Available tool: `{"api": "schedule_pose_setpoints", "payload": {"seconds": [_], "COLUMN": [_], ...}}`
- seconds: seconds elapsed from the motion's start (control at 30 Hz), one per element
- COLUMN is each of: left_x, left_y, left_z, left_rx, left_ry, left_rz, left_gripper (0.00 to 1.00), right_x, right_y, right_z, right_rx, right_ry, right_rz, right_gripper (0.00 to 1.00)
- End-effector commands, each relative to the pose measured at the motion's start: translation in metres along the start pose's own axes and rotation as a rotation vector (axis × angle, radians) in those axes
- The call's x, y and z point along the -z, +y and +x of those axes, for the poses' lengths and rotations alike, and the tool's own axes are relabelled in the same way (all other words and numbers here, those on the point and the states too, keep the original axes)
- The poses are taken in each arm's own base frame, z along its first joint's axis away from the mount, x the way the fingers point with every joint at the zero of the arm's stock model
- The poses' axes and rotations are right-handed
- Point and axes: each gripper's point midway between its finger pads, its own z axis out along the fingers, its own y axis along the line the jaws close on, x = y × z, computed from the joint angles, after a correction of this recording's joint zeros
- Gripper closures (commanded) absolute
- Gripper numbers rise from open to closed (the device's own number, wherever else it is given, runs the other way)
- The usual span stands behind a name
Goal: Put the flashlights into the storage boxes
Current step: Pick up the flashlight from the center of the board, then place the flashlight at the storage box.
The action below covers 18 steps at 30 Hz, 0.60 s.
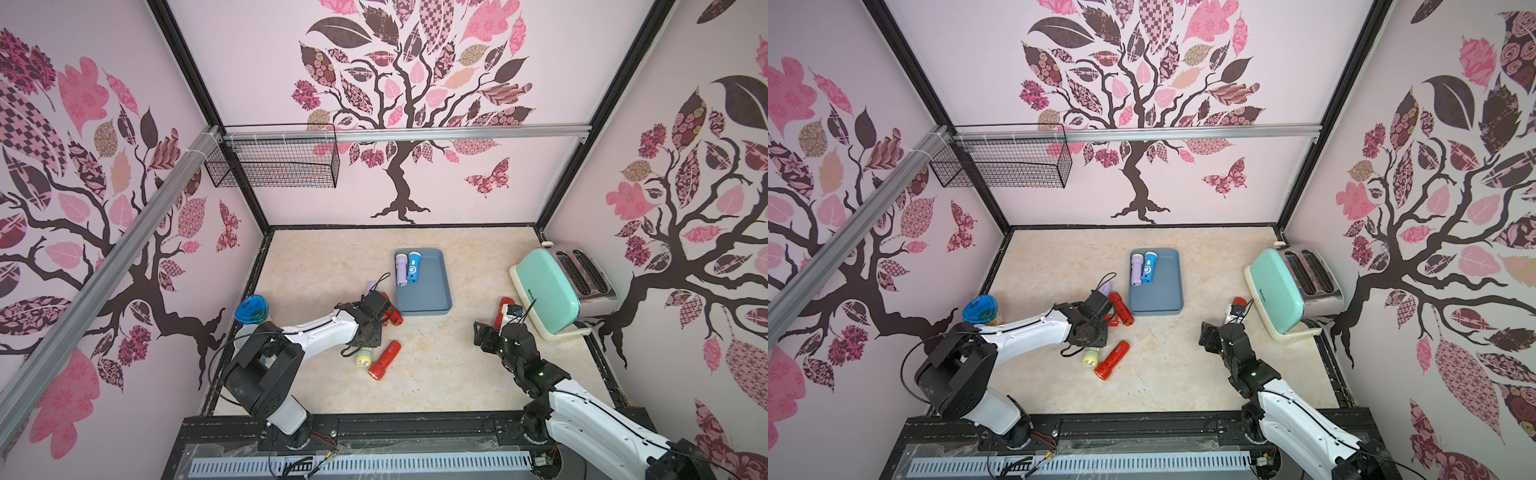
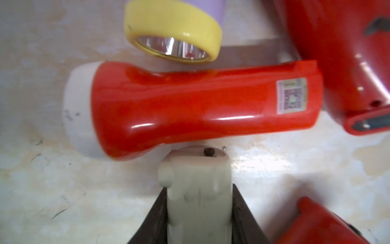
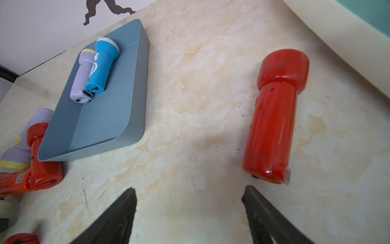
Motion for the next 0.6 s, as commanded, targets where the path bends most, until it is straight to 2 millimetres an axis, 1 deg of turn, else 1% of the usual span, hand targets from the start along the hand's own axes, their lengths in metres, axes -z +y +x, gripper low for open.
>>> {"api": "schedule_pose_setpoints", "payload": {"seconds": [0.0,0.1,0.13,0.2,0.27,0.37,0.4,0.5,0.57], "left_x": [0.056,0.094,0.108,0.12,0.125,0.113,0.11,0.091,0.083], "left_y": [-0.013,-0.019,-0.025,-0.038,-0.055,-0.084,-0.092,-0.114,-0.128], "left_z": [-0.036,-0.068,-0.082,-0.107,-0.135,-0.174,-0.19,-0.222,-0.244], "left_rx": [0.029,0.057,0.066,0.071,0.067,0.026,0.026,0.015,0.024], "left_ry": [-0.12,-0.233,-0.273,-0.334,-0.375,-0.366,-0.358,-0.334,-0.358], "left_rz": [0.078,0.11,0.133,0.167,0.194,0.192,0.18,0.17,0.184], "left_gripper": [0.78,0.77,0.77,0.76,0.76,0.77,0.77,0.77,0.77], "right_x": [0.003,0.008,0.01,0.014,0.016,0.017,0.017,0.015,0.014], "right_y": [0.008,0.008,0.007,0.006,0.005,0.004,0.004,0.004,0.005], "right_z": [-0.013,-0.016,-0.017,-0.019,-0.021,-0.022,-0.021,-0.021,-0.019], "right_rx": [0.001,-0.011,-0.016,-0.027,-0.035,-0.039,-0.039,-0.036,-0.034], "right_ry": [-0.029,-0.057,-0.072,-0.097,-0.116,-0.119,-0.118,-0.105,-0.094], "right_rz": [-0.02,-0.034,-0.037,-0.044,-0.046,-0.044,-0.043,-0.037,-0.038], "right_gripper": [0.17,0.17,0.17,0.17,0.17,0.16,0.15,0.14,0.14]}}
